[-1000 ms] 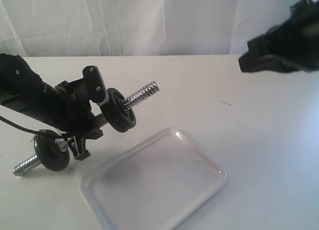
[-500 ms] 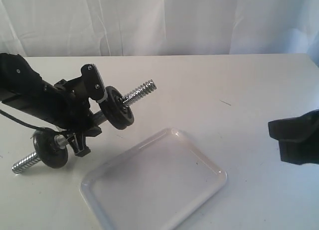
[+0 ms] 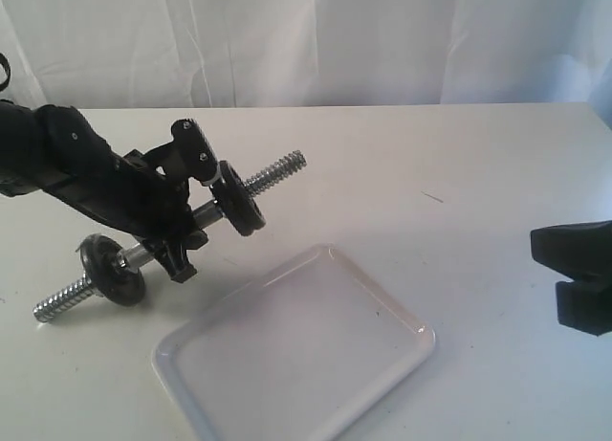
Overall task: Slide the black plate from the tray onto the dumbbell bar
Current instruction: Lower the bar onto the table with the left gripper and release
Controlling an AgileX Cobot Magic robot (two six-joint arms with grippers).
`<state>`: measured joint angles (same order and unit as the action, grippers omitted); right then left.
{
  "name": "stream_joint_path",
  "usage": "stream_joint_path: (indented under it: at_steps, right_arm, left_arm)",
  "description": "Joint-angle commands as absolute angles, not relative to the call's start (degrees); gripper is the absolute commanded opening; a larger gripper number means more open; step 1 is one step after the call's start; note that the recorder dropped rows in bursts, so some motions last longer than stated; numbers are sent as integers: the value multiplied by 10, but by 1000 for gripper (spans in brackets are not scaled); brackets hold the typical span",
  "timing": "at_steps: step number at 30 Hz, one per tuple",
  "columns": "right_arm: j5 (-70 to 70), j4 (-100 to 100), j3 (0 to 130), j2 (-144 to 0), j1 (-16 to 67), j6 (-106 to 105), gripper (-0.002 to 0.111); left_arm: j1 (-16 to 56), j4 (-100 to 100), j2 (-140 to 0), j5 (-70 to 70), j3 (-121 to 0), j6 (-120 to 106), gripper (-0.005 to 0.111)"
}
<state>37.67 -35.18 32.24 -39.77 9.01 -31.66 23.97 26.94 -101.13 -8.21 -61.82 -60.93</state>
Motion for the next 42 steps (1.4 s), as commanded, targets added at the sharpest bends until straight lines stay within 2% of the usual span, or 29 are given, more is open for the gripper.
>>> stream_joint_path:
  at_steps: [1,42]
  right_arm:
    - [365,-351,308,-394,87,-324,0]
    - [337,-364,287,-394,87,-324,0]
  left_arm:
    - [240,310,-986,76,-646,-604,0]
    - [241,310,-1026,65,-647,-599,0]
